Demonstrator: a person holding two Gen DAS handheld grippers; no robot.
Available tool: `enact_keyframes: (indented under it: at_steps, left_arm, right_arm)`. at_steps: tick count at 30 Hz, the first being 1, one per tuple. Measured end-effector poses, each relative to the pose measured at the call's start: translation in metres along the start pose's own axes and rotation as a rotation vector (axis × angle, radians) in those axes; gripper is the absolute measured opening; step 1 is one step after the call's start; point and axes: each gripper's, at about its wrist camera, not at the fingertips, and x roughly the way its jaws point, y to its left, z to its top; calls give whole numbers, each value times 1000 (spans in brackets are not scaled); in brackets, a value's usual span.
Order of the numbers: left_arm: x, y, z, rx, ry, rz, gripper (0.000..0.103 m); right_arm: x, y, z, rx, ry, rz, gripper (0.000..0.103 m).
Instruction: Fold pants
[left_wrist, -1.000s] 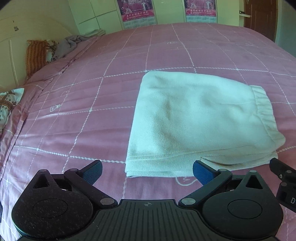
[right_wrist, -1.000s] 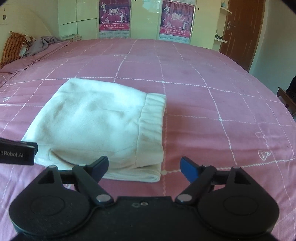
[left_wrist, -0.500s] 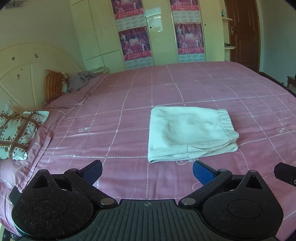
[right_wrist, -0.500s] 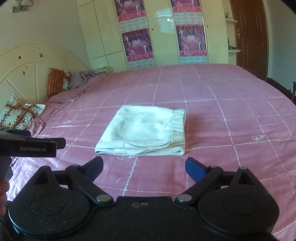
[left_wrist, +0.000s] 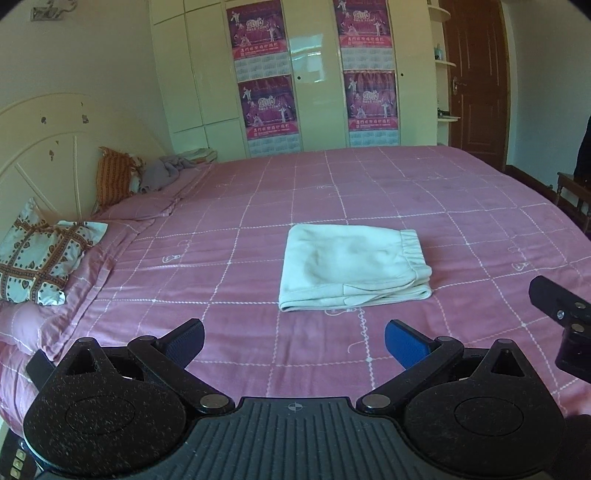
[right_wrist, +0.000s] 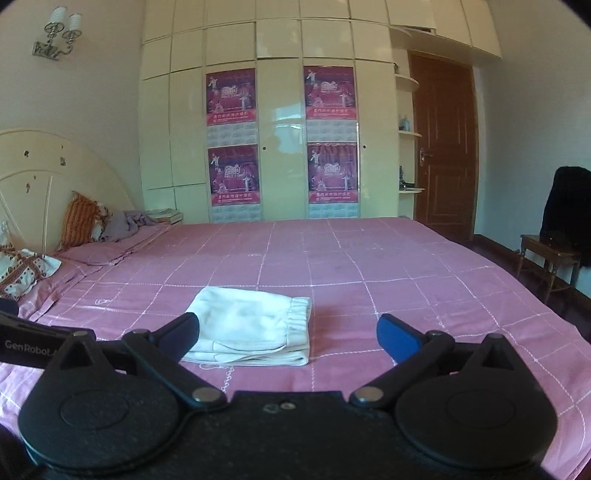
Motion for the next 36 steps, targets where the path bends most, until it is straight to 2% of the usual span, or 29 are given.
enact_keyframes:
  at_steps: [4, 14, 20, 24, 28, 33, 36]
  left_arm:
    - [-6, -3, -5, -20, -7, 7, 103]
    - [-1, -7, -11, -39, 32, -3, 103]
    - [4, -9, -7, -30, 31, -6, 103]
    - [10, -6, -4, -51, 41, -7, 103]
    - [14, -7, -4, -55, 45, 1, 103]
    - [18, -9, -5, -66, 62, 3, 103]
    - [18, -9, -6, -70, 62, 1, 103]
  right_arm:
    - [4, -6, -5, 46, 26, -7, 103]
    - [-5, -1, -6, 34, -22, -32, 103]
    - [3, -1, -7, 44, 0, -43, 103]
    - [4, 0, -3, 40, -26, -64, 103]
    - [5, -7, -9, 91, -35, -66, 103]
    - [14, -12, -19, 65, 0, -60, 103]
    - [12, -13, -19, 49, -8, -63, 103]
